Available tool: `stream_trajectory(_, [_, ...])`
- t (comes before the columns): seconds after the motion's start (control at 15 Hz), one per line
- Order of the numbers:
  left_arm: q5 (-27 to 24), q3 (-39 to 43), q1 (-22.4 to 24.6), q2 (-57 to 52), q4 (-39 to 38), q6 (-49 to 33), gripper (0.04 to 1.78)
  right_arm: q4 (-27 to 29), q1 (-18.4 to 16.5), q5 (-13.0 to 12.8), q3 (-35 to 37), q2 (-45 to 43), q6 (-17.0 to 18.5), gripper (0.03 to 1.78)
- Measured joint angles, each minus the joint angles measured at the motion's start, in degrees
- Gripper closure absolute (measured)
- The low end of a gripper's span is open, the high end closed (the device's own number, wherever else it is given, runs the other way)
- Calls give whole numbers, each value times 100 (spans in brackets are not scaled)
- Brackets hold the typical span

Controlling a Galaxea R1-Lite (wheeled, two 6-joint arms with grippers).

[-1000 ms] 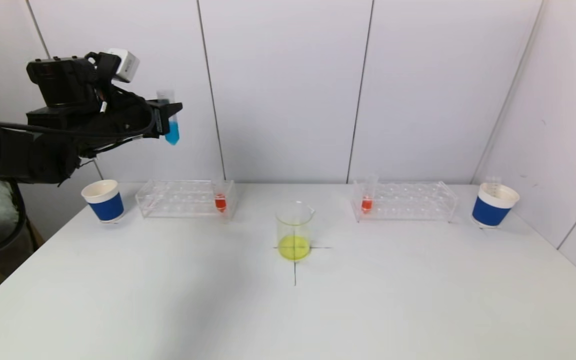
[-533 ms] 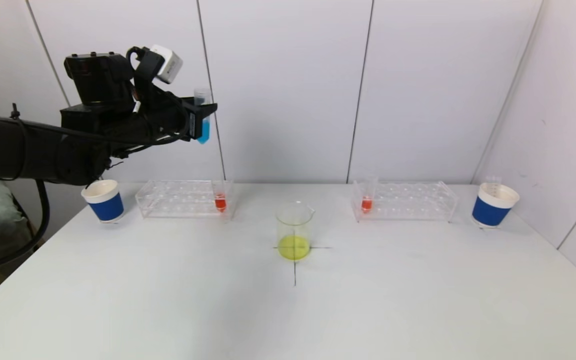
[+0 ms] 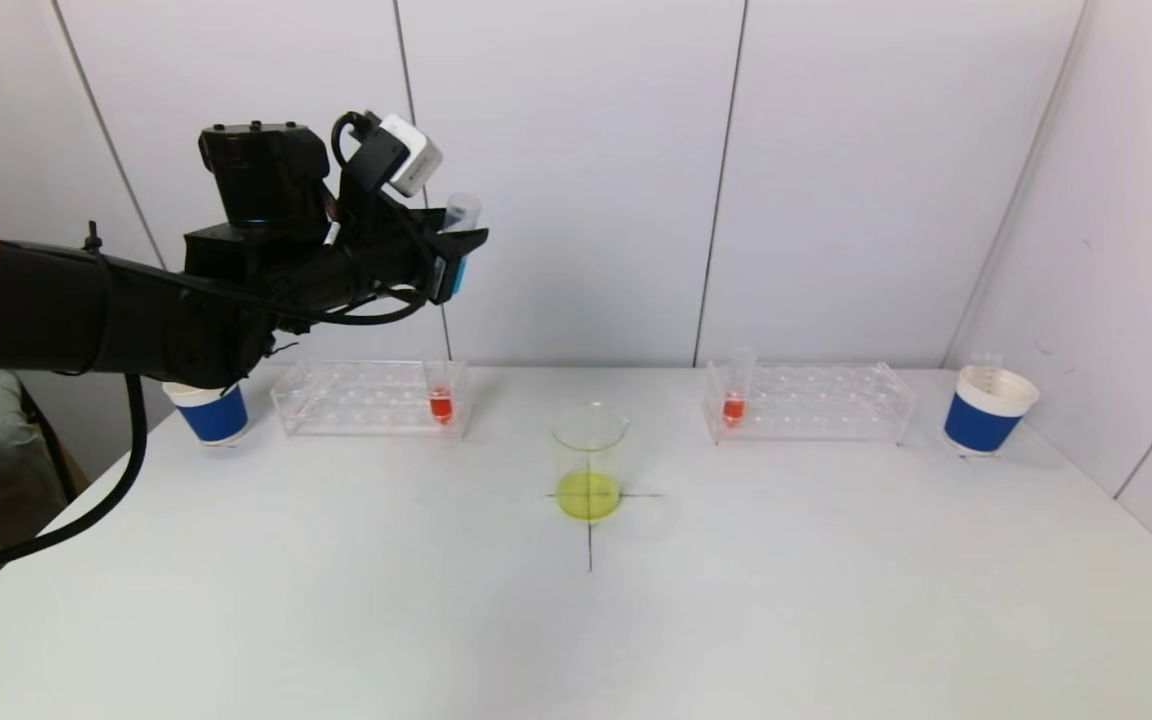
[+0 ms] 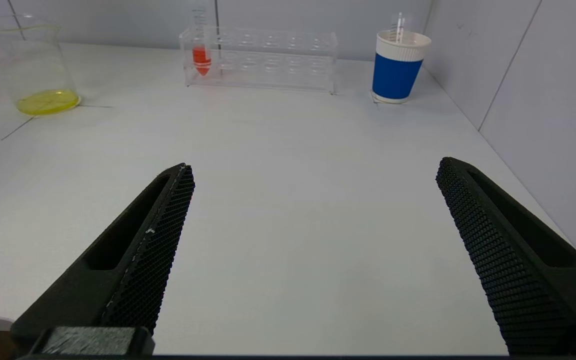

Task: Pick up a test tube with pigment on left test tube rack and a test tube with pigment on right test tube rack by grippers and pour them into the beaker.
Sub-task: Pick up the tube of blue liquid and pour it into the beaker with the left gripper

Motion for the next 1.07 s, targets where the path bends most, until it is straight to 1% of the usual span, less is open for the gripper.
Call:
stream_trajectory(0.13, [-113, -33, -83, 111, -133, 262, 137, 0, 0, 0, 0, 0, 0, 5])
stream_trajectory(0.33, [-502, -49, -246, 329, -733, 339, 137, 0, 0, 0, 0, 0, 0, 5])
stream_trajectory(0.53, [-772, -46, -445, 506, -892, 460, 137, 0, -2, -1, 0, 0, 0, 5])
stream_trajectory(0.87, [-1643, -44, -508, 707, -1006, 884, 137, 0, 0, 0, 0, 0, 0, 5])
stream_trajectory(1.07, [-2286, -46, -472, 808, -1034, 1486, 137, 0, 0, -1, 0, 0, 0, 5])
